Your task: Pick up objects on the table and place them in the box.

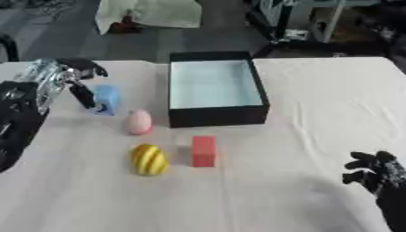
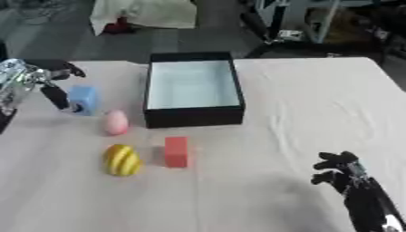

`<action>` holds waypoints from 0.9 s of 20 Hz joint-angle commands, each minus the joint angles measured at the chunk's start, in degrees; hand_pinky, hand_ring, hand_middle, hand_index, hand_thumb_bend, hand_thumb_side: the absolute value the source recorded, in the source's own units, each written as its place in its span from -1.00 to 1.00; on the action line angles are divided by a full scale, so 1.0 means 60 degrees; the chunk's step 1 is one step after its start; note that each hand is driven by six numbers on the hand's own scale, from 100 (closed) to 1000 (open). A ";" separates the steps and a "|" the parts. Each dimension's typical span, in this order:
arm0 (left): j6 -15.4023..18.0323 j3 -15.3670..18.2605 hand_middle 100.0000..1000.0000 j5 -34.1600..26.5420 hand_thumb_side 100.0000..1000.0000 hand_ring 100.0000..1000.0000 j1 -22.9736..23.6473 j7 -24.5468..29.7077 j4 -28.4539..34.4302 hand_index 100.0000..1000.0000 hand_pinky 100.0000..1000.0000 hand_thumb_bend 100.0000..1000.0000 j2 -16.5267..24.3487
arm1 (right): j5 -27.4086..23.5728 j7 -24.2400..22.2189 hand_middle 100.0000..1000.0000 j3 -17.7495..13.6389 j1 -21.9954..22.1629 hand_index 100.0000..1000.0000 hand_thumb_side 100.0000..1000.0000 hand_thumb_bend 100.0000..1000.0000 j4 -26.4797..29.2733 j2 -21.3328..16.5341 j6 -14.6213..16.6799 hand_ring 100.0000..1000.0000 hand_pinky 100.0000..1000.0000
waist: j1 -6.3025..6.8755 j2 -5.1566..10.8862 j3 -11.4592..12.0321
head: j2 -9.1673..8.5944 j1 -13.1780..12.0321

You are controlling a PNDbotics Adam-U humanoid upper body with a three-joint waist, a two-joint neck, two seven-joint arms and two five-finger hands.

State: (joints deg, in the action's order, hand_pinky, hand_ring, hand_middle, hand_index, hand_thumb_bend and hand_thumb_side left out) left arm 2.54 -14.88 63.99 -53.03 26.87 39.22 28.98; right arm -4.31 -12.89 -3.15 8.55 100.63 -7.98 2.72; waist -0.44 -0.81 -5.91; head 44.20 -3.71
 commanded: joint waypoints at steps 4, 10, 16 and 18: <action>-0.0027 0.0513 0.71 0.1067 -0.66 0.72 -0.0306 -0.0535 -0.0625 0.84 0.84 -0.33 -0.0195 | 0.0011 -0.0024 0.08 -0.0013 -0.0099 0.47 1.00 -1.00 0.0093 -0.0027 -0.0013 -0.08 0.42 | -0.0075 0.0147 -0.0011 | -0.0013 0.0027; 0.0345 0.1119 0.53 0.2421 -0.76 0.56 -0.0175 -0.0578 -0.0756 0.68 0.74 -0.47 -0.0582 | 0.0020 -0.0024 0.08 -0.0024 -0.0118 0.47 1.00 -1.00 0.0088 0.0008 -0.0021 -0.08 0.42 | -0.0103 0.0111 0.0004 | -0.0013 0.0073; 0.0763 0.1781 0.00 0.3965 -0.90 0.08 -0.0320 -0.1624 -0.0347 0.25 0.56 -0.62 -0.0569 | 0.0020 -0.0009 0.08 -0.0045 -0.0102 0.47 1.00 -1.00 0.0085 0.0012 -0.0018 -0.08 0.42 | -0.0115 0.0131 0.0022 | -0.0013 0.0102; 0.0919 0.1820 0.01 0.4052 -0.90 0.09 -0.0542 -0.1742 0.0038 0.27 0.57 -0.65 -0.0432 | 0.0023 -0.0001 0.08 -0.0054 -0.0088 0.47 1.00 -1.00 0.0082 0.0006 -0.0018 -0.08 0.42 | -0.0113 0.0146 0.0034 | -0.0013 0.0103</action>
State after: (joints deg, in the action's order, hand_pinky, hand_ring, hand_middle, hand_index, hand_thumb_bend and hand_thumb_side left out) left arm 7.61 -4.65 87.44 -54.40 17.32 37.29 24.26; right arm -4.31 -12.99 -3.17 8.30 100.48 -7.37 2.61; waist -0.46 -0.81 -5.76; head 44.20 -3.24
